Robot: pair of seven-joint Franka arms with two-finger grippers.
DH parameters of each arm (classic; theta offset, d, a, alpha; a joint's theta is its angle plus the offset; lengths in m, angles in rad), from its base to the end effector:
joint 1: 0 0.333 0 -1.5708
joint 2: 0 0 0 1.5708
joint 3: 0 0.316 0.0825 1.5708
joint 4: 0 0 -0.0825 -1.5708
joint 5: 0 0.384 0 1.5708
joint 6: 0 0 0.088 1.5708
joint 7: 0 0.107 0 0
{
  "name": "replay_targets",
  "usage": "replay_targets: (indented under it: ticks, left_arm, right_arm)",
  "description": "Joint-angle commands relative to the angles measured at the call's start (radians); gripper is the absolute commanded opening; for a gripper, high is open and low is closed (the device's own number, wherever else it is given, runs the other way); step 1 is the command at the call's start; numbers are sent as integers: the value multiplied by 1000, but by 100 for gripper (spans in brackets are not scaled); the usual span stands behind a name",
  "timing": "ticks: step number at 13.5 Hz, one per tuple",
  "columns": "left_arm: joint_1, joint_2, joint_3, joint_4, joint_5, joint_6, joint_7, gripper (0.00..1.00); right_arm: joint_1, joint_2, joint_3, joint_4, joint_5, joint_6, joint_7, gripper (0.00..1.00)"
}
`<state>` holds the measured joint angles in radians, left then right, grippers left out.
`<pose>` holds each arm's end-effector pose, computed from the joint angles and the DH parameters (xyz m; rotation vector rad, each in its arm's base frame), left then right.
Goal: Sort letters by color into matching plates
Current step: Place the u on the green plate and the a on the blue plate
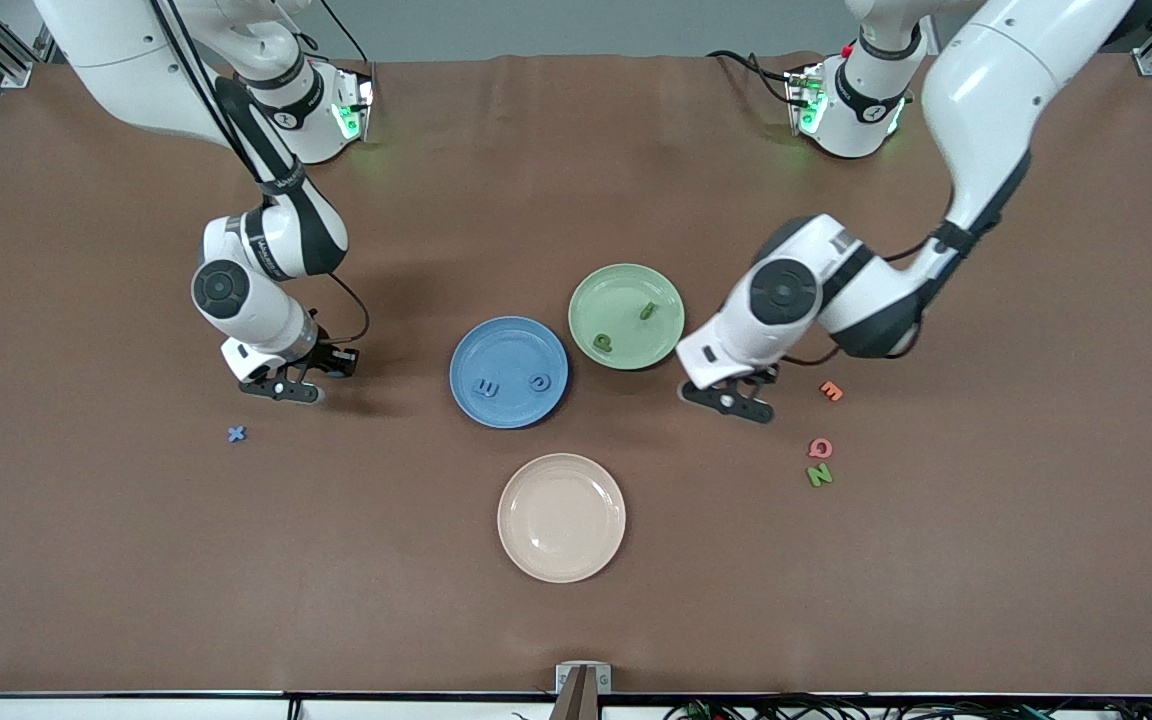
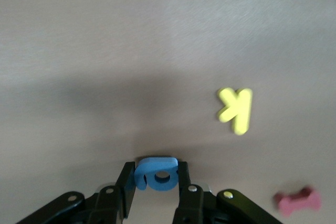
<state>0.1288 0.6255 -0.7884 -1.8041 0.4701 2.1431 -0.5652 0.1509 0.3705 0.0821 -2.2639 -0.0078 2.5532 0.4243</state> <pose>0.5400 -0.3418 0.2743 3.1017 -0.4529 -0.1272 0.5145 0.1236 0.1890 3.1235 -0.2961 -0.1318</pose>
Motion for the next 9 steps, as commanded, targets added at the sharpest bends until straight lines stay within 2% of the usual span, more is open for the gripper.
replay_targets:
  ticks: [1, 4, 5, 7, 8, 9]
  left_arm:
    - [-93, 5, -2, 5, -13, -14, -196, 0]
    - [-170, 17, -2, 3, -13, -14, -391, 1]
    - [-195, 26, 0, 3, -13, -14, -444, 5]
    - [-231, 36, 1, 3, -13, -14, -528, 8]
    - [-236, 45, 1, 6, -11, -14, -550, 16]
    - [-239, 48, 1, 9, -13, -12, -574, 44]
  right_arm:
    - [105, -8, 4, 93, -1, -106, 195, 0]
    - [194, -5, 7, 150, 8, -122, 353, 0]
    - [232, -2, 7, 165, 22, -120, 403, 0]
    - [294, 7, 5, 196, 84, -119, 457, 0]
    - [315, 16, 5, 211, 103, -116, 474, 0]
    - [334, 31, 5, 221, 104, -107, 505, 0]
